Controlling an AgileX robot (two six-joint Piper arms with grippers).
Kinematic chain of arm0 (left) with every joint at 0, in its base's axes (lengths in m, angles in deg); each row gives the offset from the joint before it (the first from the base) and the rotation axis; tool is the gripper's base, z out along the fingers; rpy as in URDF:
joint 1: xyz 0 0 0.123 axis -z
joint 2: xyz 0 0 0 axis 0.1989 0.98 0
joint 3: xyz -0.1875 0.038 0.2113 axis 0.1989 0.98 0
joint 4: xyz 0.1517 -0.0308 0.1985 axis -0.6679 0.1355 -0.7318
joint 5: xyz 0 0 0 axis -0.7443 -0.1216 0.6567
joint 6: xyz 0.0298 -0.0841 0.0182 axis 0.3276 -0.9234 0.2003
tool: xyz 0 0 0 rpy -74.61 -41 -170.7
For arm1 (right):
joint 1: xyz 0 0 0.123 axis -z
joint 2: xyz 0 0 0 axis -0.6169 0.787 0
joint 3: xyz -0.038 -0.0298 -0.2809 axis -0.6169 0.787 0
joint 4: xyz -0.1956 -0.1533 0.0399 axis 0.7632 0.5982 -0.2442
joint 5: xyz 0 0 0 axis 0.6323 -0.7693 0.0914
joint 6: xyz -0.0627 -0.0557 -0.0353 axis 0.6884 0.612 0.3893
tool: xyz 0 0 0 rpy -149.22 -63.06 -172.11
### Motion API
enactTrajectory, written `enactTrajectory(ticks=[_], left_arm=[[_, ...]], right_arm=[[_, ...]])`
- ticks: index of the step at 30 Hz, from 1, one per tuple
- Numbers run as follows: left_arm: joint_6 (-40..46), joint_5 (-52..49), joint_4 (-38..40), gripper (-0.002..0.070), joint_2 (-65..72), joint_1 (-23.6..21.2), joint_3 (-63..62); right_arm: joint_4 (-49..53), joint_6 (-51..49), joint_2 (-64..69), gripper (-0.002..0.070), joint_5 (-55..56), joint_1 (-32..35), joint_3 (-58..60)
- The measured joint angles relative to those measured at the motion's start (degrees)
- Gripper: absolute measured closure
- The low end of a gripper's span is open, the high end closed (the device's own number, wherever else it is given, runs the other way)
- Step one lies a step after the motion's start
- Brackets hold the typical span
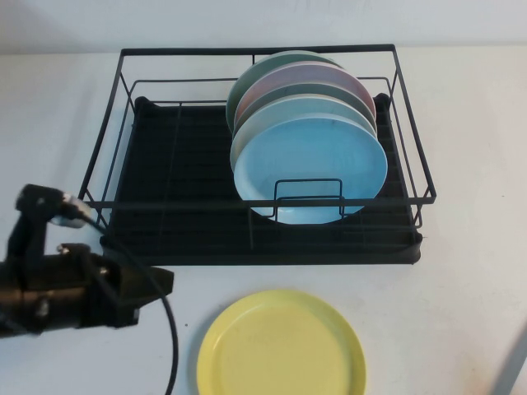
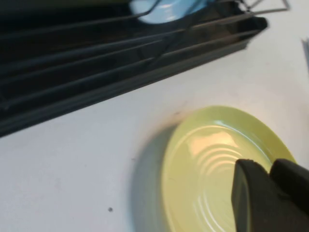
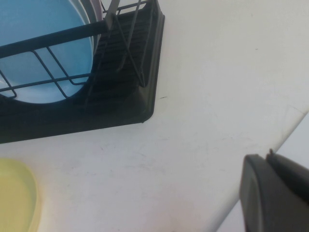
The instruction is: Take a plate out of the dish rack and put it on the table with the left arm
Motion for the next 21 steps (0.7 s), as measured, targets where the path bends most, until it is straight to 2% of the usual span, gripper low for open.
enactTrajectory(ticks=[4,12,16,21], left_arm=[[-9.1,-0.7,-9.7,0.0665,-13.1,0.0,0.0],[-25.2,-1.1,-24.0,0.0673,-37.7,0.0,0.0],[-35.0,-2.0,-32.4,0.0674,-43.9,0.4,0.0],[-44.4,-4.7,-36.9,0.0675,-46.3,1.9,0.0]], right_arm=[[0.0,0.0,0.0,0.0694,0.0,0.0,0.0],[0.0,0.0,0.0,0.0694,0.0,0.0,0.0],[0.0,0.0,0.0,0.0694,0.0,0.0,0.0],[0.0,0.0,0.0,0.0694,0.0,0.0,0.0]])
